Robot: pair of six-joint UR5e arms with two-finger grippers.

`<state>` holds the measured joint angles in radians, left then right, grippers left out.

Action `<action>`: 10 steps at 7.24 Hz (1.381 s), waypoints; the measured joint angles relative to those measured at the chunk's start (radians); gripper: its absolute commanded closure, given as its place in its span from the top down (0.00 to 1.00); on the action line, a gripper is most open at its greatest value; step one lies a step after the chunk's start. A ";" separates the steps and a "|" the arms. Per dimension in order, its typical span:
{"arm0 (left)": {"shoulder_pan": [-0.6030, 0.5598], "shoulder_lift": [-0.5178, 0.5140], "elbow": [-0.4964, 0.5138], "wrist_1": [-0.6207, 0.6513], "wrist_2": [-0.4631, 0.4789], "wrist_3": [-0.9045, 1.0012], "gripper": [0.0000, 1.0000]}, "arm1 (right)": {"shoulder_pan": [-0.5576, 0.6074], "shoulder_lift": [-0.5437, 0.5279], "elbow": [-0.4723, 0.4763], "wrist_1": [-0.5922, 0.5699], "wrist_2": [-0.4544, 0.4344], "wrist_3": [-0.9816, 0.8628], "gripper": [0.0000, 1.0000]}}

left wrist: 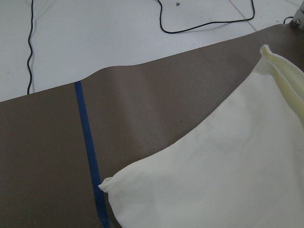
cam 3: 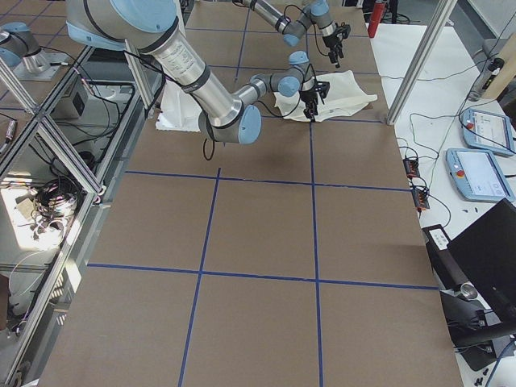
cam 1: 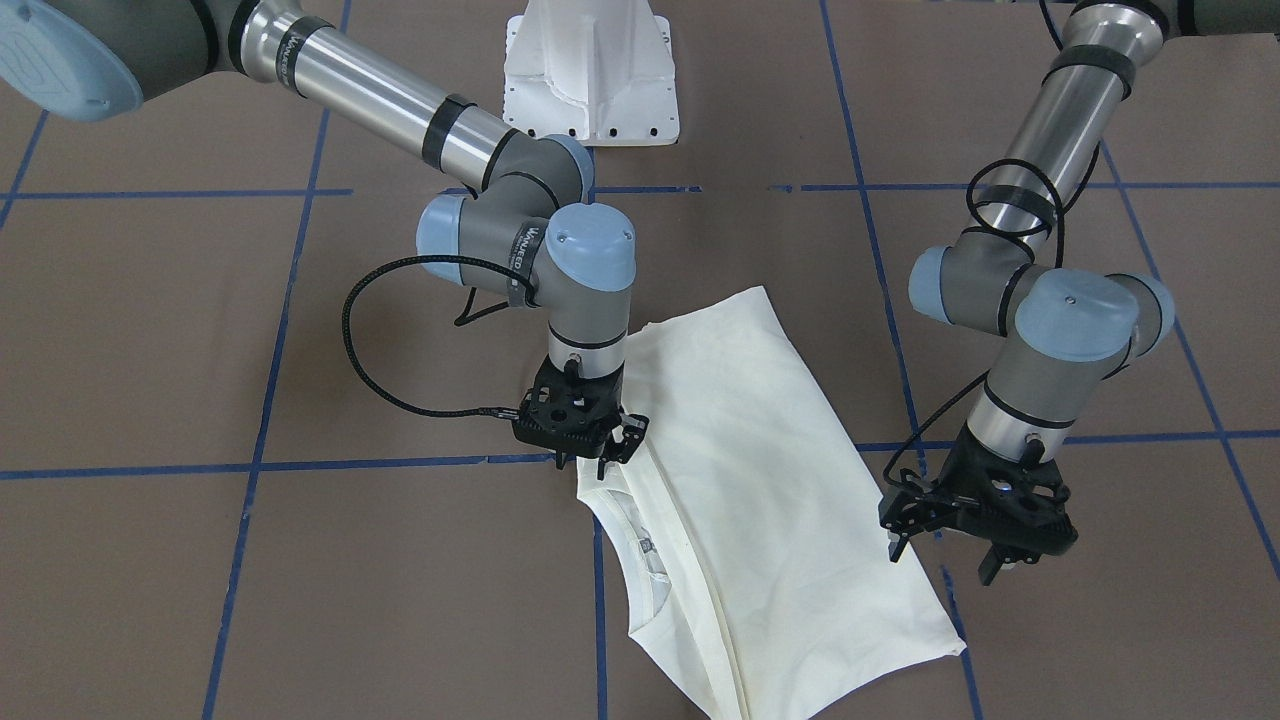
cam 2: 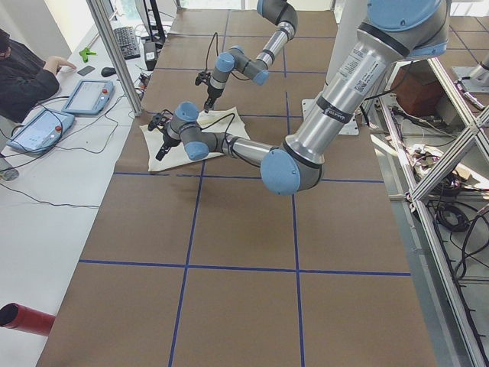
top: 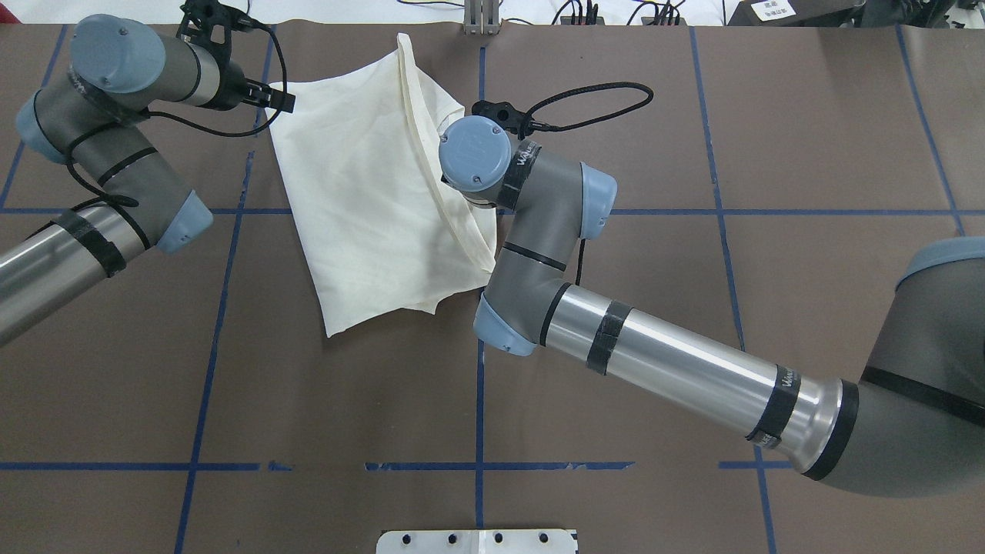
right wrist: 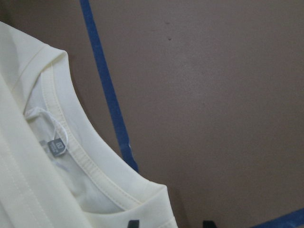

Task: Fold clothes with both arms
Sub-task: 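Grasp the shirt near the collar with the right gripper and pull toward the robot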

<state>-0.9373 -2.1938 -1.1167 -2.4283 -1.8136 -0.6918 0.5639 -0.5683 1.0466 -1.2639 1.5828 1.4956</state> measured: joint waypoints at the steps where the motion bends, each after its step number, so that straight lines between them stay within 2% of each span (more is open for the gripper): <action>1: 0.000 0.001 0.000 0.000 0.000 0.000 1.00 | -0.005 -0.001 -0.015 0.036 -0.002 0.000 0.43; 2: 0.000 0.001 0.000 -0.001 0.000 0.000 1.00 | -0.009 -0.001 -0.034 0.072 -0.004 0.000 0.31; 3: 0.000 0.002 0.000 -0.001 0.000 0.000 1.00 | -0.009 0.000 -0.042 0.088 -0.005 0.000 0.00; 7: 0.000 0.003 0.000 -0.002 0.000 0.000 1.00 | -0.006 0.007 -0.021 0.050 -0.005 -0.003 0.00; 9: 0.003 0.002 0.000 -0.002 0.000 0.000 1.00 | -0.004 -0.032 0.078 -0.023 0.002 -0.007 0.00; 10: 0.005 0.002 0.000 -0.002 0.000 0.000 1.00 | -0.004 -0.106 0.178 -0.042 0.003 -0.007 0.00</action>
<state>-0.9320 -2.1919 -1.1167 -2.4298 -1.8132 -0.6918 0.5597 -0.6744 1.2248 -1.3061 1.5857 1.4882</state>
